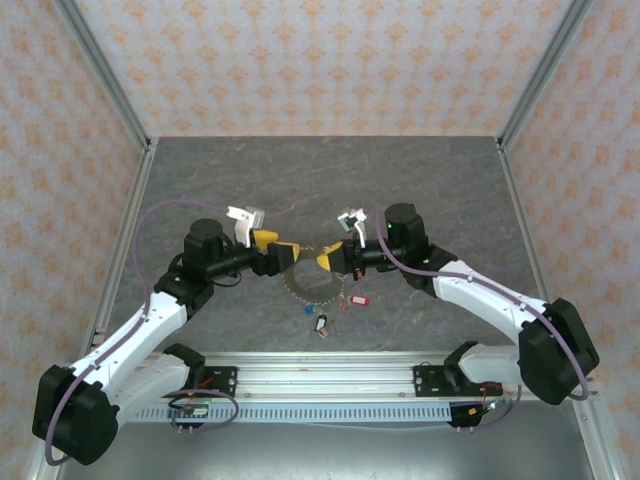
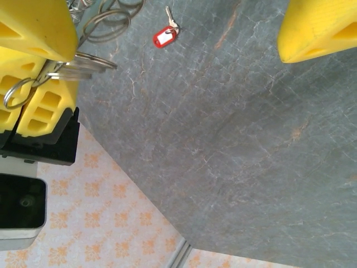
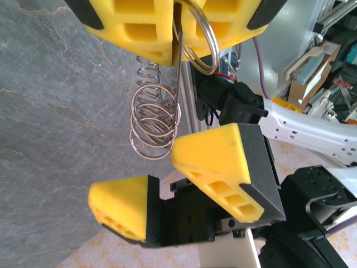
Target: Put the keys on the keyring
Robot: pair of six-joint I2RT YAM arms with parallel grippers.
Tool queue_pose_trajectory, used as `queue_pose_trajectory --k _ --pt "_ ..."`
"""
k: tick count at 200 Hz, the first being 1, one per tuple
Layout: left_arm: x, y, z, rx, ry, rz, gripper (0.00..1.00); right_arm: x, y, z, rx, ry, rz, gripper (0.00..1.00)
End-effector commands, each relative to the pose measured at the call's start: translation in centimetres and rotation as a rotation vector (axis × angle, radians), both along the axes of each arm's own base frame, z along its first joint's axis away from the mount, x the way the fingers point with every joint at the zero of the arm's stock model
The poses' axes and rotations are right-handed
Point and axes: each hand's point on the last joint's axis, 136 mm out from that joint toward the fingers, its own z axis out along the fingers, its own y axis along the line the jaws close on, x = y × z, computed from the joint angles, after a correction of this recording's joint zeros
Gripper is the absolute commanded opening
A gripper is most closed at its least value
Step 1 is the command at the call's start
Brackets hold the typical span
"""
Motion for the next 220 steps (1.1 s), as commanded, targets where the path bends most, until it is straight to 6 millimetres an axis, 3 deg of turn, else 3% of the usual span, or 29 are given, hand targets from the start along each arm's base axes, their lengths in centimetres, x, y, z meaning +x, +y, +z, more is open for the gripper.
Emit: queue_pose_trajectory --k 1,54,100,122,147,220 --pt "0.4 0.5 1.3 0.01 -0.121 0.018 0.92 -0.5 0.4 1.5 0.026 -0.089 0.091 0.0" --pt "0.3 1.9 0.8 0.065 -0.218 0.085 0.92 -1.5 0.8 0.6 0.034 -0.132 0.218 0.0" --pt "1.2 4.6 0.1 0.115 -0.283 0.251 0.93 -2.6 0.8 -0.6 0.043 -0.195 0.343 0.0" --pt "1.7 5.5 0.0 0.137 -0.295 0.306 0.93 -4.1 0.4 -1.1 0.066 -0.227 0.452 0.0" --pt "1.9 5.5 -0.4 0.152 -0.289 0.308 0.94 -6.0 -0.6 -1.0 0.108 -0.274 0.583 0.0" --pt "2.7 5.2 -1.5 0.186 -0.262 0.296 0.94 -6.1 -0.5 -0.9 0.12 -0.179 0.672 0.0"
